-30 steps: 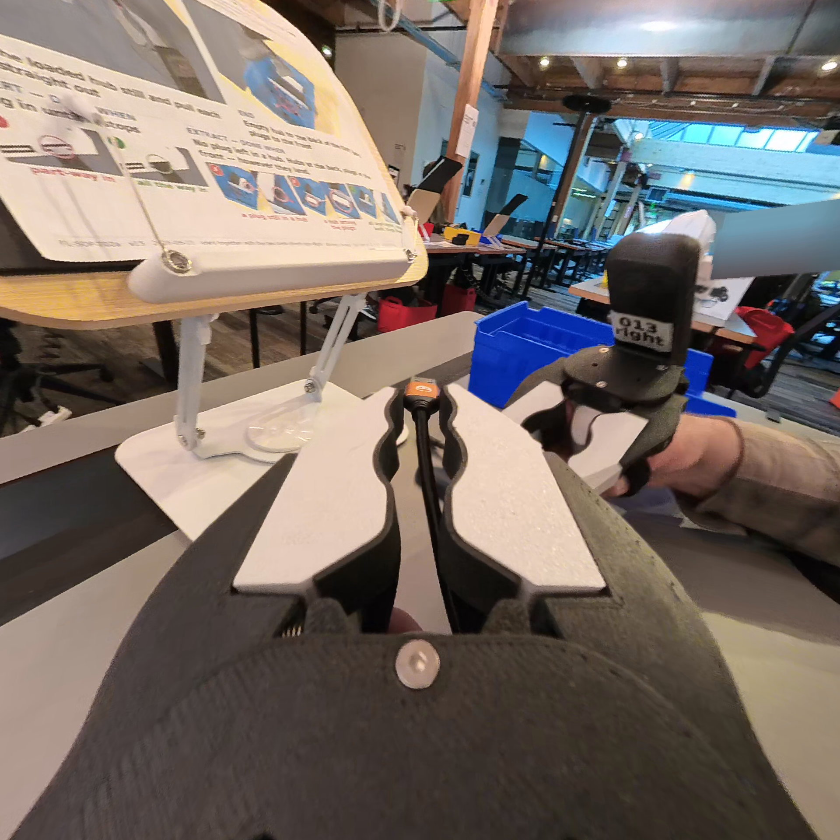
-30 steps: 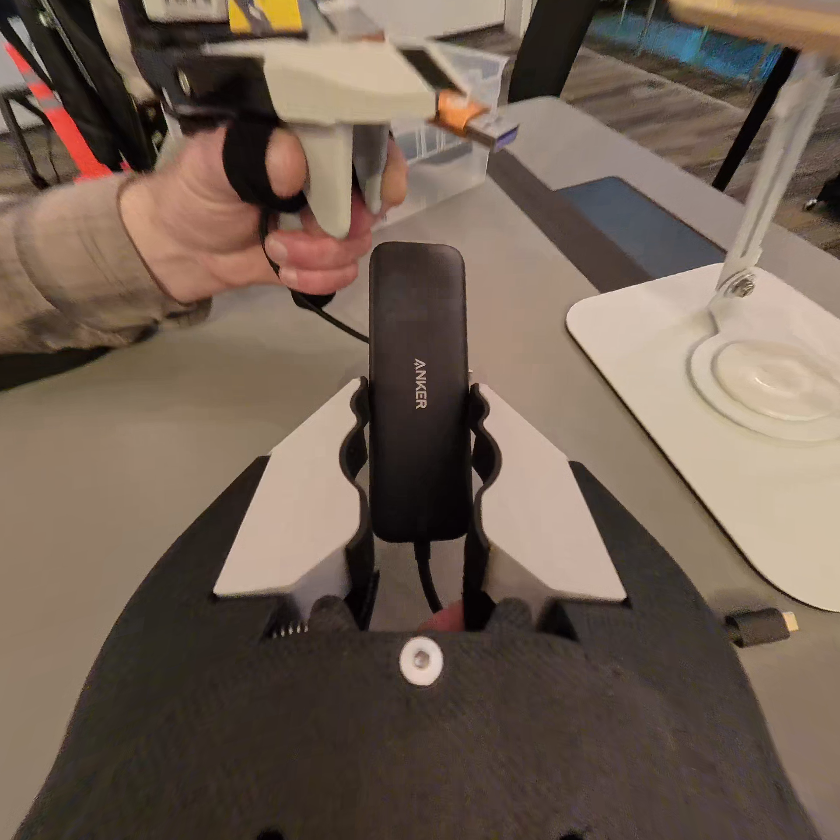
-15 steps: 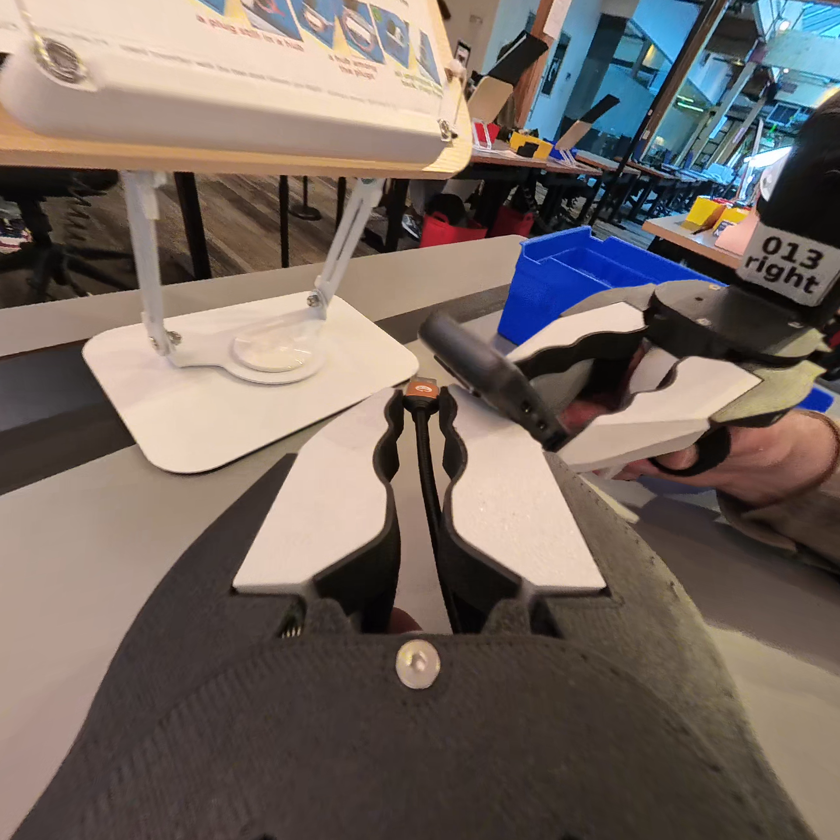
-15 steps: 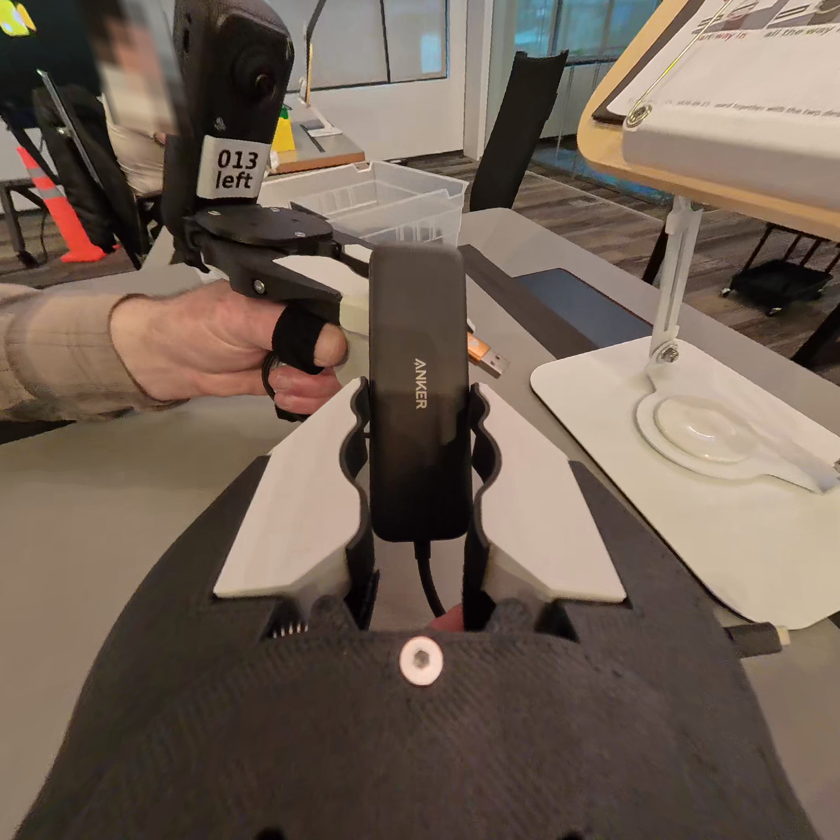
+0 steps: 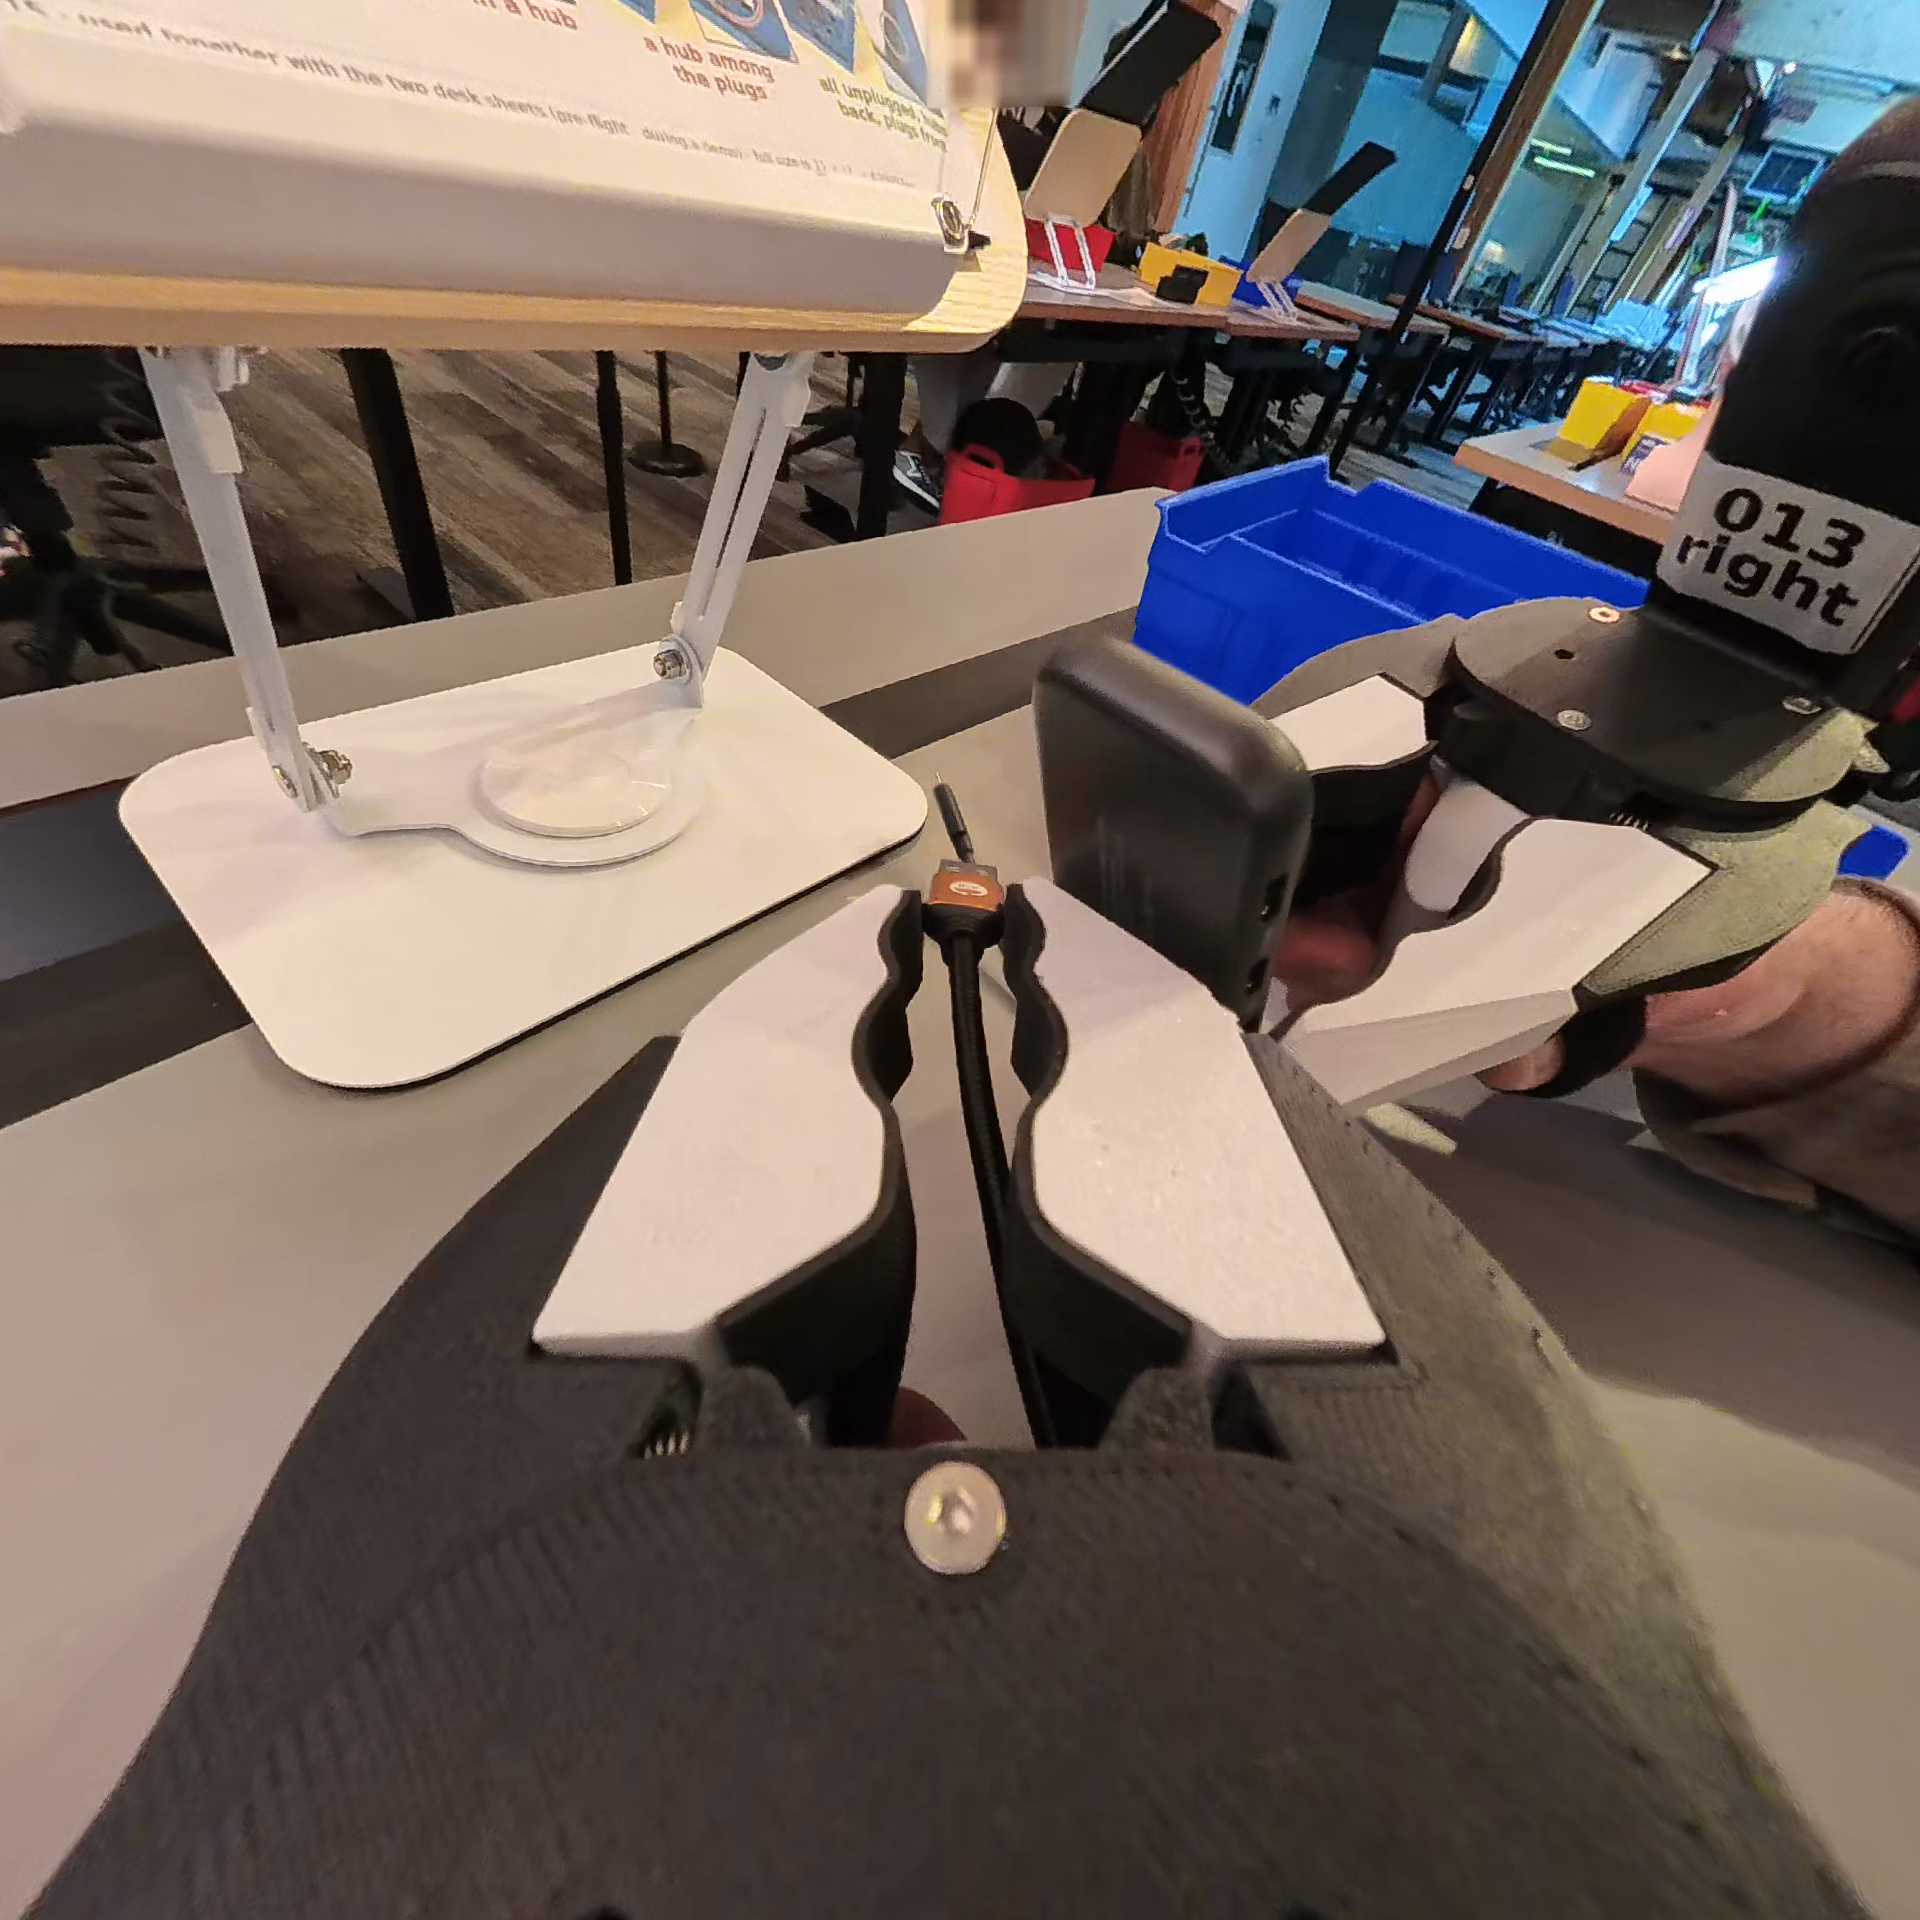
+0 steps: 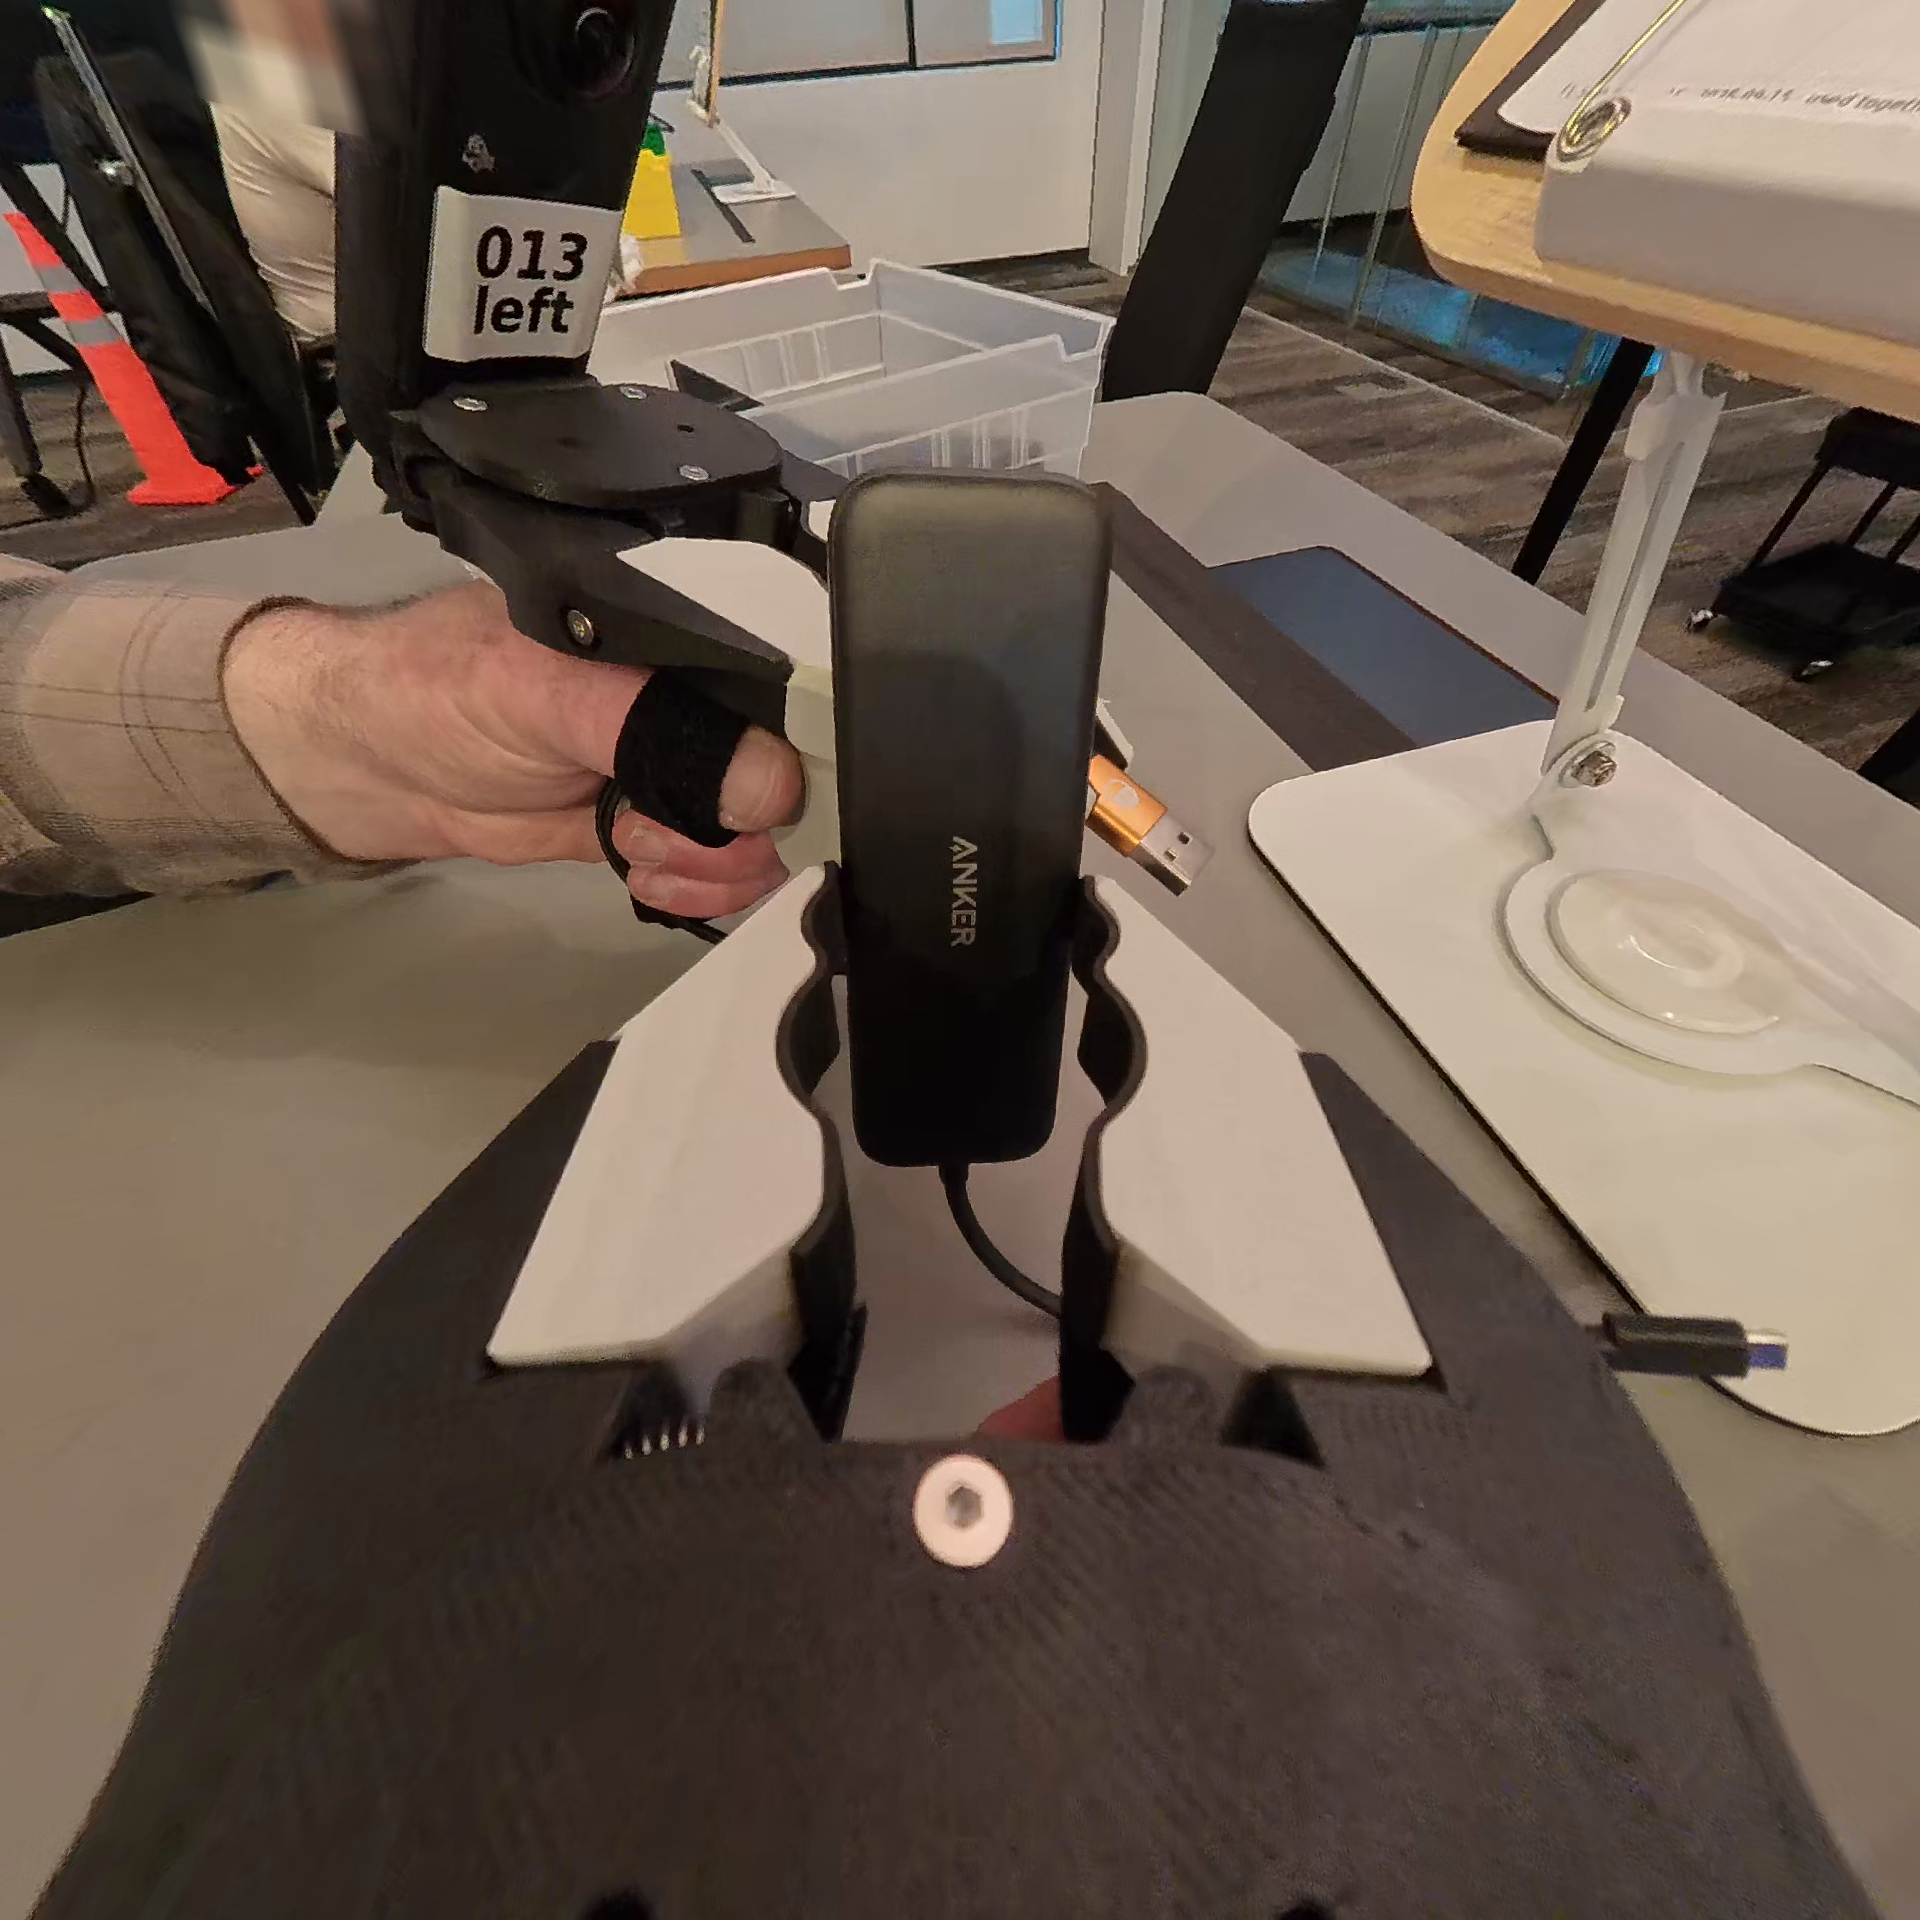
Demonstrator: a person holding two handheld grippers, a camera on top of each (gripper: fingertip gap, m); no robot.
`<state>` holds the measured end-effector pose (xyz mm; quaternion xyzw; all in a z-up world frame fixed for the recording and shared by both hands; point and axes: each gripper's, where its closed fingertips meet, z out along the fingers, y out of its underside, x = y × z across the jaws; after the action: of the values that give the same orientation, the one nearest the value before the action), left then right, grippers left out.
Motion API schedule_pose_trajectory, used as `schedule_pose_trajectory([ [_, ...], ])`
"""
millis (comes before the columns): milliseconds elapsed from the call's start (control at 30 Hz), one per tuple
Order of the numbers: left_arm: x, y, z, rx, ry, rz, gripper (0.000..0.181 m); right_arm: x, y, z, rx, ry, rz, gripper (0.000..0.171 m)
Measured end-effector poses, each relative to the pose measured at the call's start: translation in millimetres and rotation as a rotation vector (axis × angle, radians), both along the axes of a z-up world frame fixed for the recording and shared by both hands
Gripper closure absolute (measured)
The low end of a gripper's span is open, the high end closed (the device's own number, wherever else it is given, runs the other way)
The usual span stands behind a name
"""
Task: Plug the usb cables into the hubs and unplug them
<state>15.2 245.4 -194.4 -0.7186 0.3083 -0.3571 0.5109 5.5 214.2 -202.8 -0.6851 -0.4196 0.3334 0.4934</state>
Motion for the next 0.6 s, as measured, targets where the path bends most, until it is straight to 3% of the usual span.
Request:
schedule_pose_trajectory([
  [600, 5.2, -2.0, -22.6, -0.005, 0.083, -0.013, 0.166, -3.4, -4.2, -53.8, -0.011, -0.245, 0.015, 0.125],
])
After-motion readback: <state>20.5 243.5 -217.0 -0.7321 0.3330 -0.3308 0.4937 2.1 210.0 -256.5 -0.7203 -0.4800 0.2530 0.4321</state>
